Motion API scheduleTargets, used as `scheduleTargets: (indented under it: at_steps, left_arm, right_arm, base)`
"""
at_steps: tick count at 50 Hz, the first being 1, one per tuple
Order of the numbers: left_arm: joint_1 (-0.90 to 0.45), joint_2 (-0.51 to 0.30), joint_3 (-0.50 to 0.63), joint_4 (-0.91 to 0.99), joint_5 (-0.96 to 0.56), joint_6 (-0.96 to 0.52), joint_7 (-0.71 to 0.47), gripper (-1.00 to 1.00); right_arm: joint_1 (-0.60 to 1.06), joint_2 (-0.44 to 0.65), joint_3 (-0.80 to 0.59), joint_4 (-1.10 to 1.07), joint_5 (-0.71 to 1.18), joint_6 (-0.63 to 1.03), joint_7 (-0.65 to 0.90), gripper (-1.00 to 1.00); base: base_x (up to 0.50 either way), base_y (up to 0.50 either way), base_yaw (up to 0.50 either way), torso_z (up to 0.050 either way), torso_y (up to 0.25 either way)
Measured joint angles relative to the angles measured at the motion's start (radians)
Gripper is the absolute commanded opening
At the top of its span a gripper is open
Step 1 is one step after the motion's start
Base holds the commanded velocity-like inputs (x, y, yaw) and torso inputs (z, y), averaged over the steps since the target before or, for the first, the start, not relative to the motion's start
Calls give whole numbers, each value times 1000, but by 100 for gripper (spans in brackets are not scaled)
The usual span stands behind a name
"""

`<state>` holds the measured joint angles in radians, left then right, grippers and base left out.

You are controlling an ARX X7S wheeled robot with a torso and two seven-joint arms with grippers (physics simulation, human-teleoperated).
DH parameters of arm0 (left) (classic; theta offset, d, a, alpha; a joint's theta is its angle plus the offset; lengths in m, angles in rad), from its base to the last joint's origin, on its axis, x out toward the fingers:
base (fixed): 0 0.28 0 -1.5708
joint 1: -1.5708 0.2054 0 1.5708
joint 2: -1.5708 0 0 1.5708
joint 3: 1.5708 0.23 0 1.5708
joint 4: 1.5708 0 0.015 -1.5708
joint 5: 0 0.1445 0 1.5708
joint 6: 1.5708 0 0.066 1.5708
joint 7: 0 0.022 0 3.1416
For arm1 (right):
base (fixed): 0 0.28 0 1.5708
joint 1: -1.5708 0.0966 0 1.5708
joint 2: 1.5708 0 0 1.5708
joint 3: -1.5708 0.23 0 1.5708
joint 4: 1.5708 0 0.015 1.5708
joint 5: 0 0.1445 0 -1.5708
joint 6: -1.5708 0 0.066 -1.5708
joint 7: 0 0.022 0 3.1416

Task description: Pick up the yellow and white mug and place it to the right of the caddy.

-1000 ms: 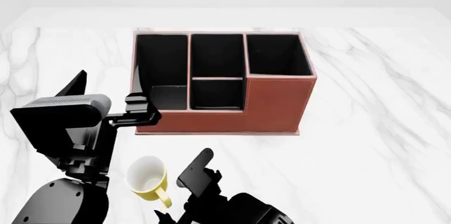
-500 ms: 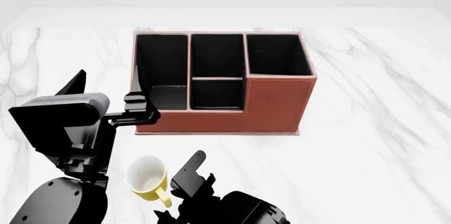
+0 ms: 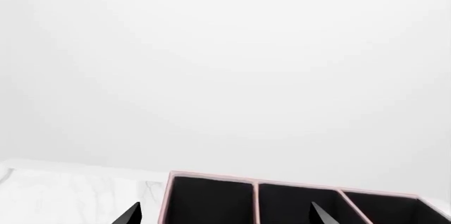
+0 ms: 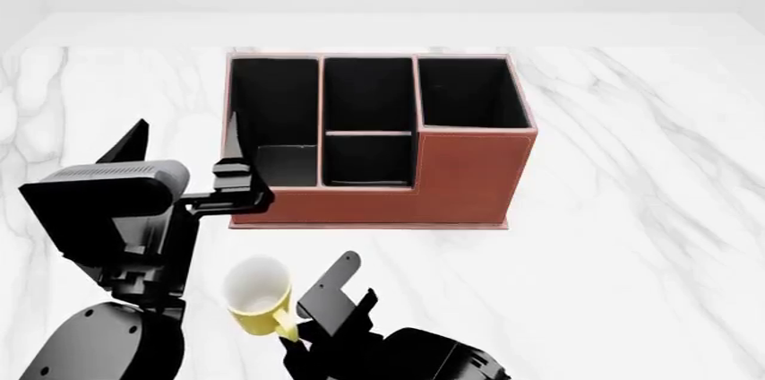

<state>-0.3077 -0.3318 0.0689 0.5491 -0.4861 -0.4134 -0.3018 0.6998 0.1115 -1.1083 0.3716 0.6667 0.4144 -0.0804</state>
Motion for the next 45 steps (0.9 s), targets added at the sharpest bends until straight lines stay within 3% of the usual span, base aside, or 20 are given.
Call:
scheduleTargets:
  at_steps: [21, 45]
  left_arm:
    - [0, -6, 4, 1, -5, 5, -7, 100]
    - [-5, -13, -2, 1, -19, 5, -19, 100]
  right_arm:
    - [-49, 155, 31, -334, 42, 89, 231, -100]
    - [-135, 291, 73, -540, 85, 111, 372, -100]
  base:
    - [0, 0, 0, 0, 0]
    - [0, 0, 0, 0, 0]
